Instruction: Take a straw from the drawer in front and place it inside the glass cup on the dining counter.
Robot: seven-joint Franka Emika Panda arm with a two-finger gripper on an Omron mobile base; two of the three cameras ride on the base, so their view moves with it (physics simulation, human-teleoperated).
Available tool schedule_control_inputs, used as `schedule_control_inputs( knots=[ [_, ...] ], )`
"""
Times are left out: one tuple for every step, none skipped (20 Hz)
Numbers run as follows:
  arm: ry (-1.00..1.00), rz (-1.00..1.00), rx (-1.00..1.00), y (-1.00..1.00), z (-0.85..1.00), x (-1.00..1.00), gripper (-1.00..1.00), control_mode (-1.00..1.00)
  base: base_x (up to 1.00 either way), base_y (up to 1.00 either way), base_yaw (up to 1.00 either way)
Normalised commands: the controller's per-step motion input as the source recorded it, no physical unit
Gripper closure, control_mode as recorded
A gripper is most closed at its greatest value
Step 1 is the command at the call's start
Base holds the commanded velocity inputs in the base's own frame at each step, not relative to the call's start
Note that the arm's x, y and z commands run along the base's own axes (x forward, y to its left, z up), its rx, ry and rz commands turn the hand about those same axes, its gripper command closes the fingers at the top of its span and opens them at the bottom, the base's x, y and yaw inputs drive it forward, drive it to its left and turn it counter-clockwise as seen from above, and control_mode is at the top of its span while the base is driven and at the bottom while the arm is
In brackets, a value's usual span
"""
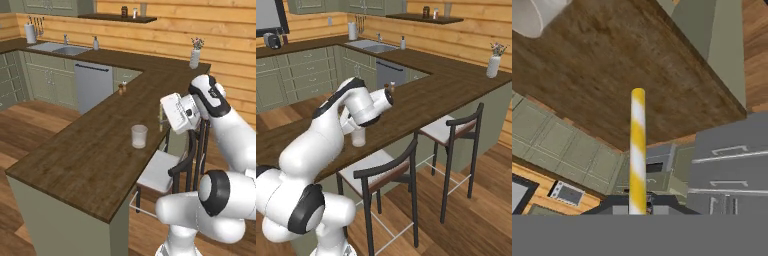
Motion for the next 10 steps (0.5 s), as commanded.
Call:
schedule_control_inputs(
  knots=[
    [0.06, 0.06, 0.0, 0.76, 0.0, 0.14, 1.0, -1.0, 0.0, 0.0, 0.0],
    [0.02, 0.08, 0.0, 0.48, 0.0, 0.21, 1.0, -1.0, 0.0, 0.0, 0.0],
    [0.04, 0.11, 0.02, 0.16, 0.0, 0.36, 1.0, -1.0, 0.0, 0.0, 0.0],
    [0.08, 0.1, 0.03, 0.08, 0.0, 0.47, 1.0, -1.0, 0.0, 0.0, 0.0],
    [0.13, 0.11, 0.03, 0.03, 0.0, 0.59, 1.0, -1.0, 0.0, 0.0, 0.0],
    [0.15, 0.11, 0.05, 0.0, -0.03, 0.64, 1.0, -1.0, 0.0, 0.0, 0.0],
    [0.22, 0.11, 0.01, 0.0, -0.11, 0.7, 1.0, -1.0, 0.0, 0.0, 0.0],
    [0.22, 0.11, 0.02, 0.0, -0.13, 0.7, 1.0, -1.0, 0.0, 0.0, 0.0],
    [0.24, 0.11, 0.04, 0.0, -0.09, 0.7, 1.0, -1.0, 0.0, 0.0, 0.0],
    [0.24, 0.12, 0.08, -0.14, 0.0, 0.69, 1.0, -1.0, 0.0, 0.0, 0.0]
  ],
)
